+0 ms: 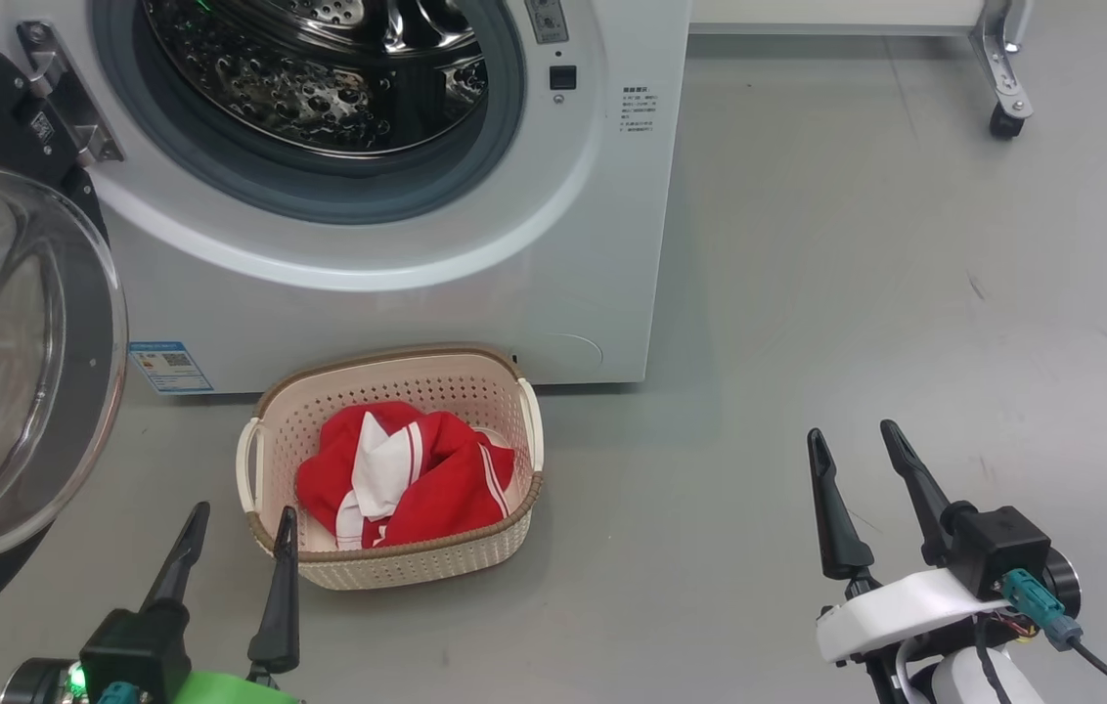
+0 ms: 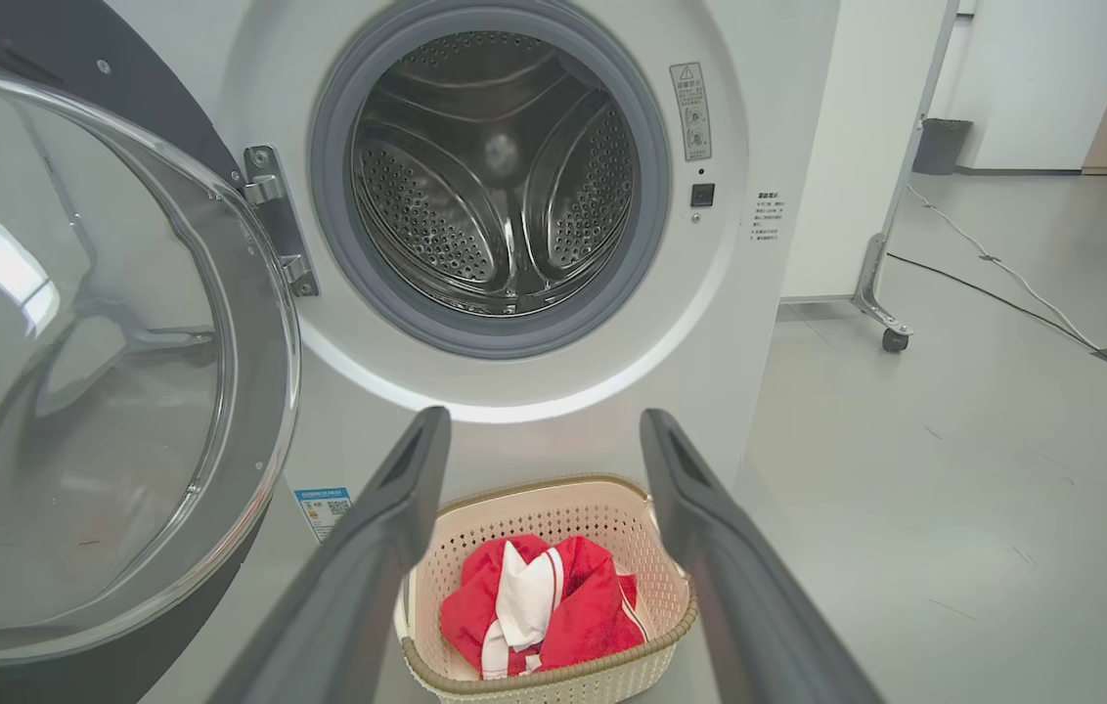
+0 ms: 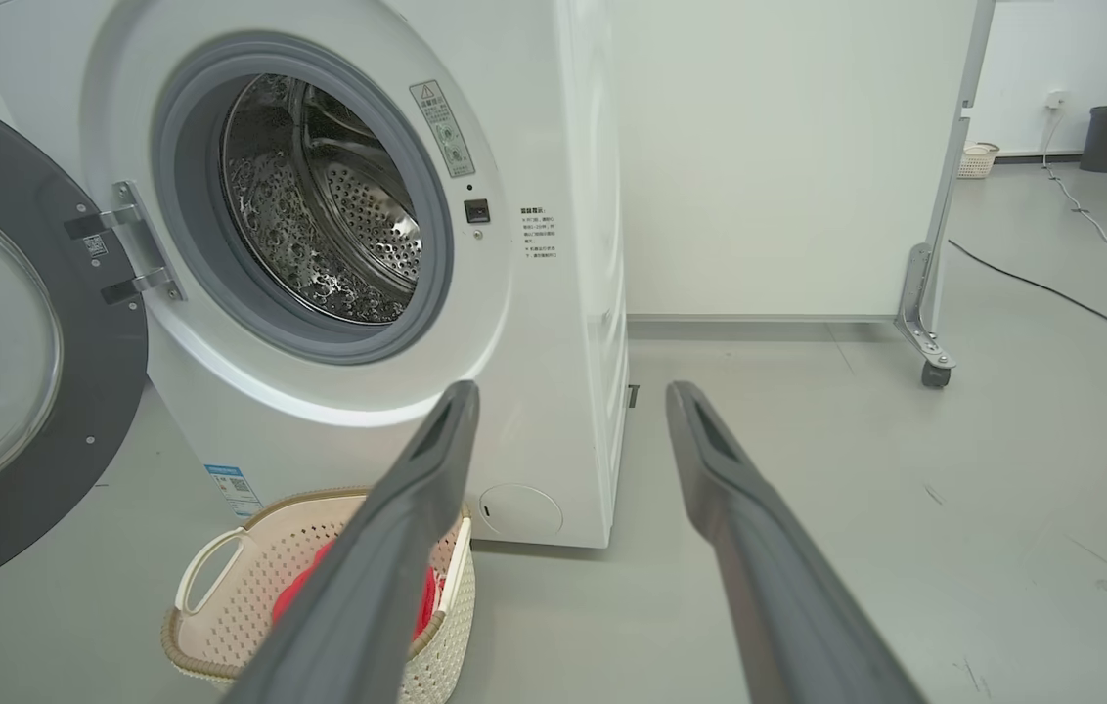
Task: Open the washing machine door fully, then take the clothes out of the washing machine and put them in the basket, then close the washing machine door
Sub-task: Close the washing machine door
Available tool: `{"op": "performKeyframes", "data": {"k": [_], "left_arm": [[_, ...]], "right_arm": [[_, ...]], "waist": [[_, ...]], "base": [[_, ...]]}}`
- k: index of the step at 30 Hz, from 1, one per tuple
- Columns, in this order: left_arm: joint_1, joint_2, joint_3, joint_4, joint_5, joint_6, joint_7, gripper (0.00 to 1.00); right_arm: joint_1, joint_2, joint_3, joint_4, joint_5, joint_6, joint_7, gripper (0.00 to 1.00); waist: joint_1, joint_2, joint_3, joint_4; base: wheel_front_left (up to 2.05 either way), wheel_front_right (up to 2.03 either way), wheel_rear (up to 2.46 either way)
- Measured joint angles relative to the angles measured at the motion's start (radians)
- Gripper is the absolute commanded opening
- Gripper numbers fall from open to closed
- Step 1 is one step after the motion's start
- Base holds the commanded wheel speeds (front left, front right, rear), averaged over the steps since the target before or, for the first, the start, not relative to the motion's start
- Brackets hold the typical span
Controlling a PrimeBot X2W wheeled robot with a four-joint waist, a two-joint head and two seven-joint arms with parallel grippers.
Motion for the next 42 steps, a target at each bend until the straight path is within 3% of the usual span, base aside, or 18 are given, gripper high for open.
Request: {"op": "performKeyframes", "data": {"k": [12, 33, 42], "left_arm": [[-0.001, -0.021, 0.002, 0.004, -0.001, 0.000, -0.008, 1.00], [-0.001, -0.023, 0.019, 0.026, 0.000, 0.006, -0.019, 1.00], [-0.001, -0.026, 0.040, 0.026, 0.000, 0.008, -0.027, 1.00]], "right_arm": [[0.001, 0.000, -0.008, 0.001, -0.017, 0.010, 0.000, 1.00], [0.014, 0.000, 0.005, 0.007, -0.024, 0.027, 0.000, 1.00], [0.014, 0.000, 0.021, 0.012, -0.024, 0.028, 0.000, 1.00]], "waist": [[0.0000, 0.0000, -0.009, 0.099], [0.0000, 0.0000, -0.024, 0.337], [0.0000, 0.0000, -0.027, 0.402]], "base": [[0.00, 0.00, 0.00], [0.00, 0.00, 0.00], [0.00, 0.00, 0.00]]}}
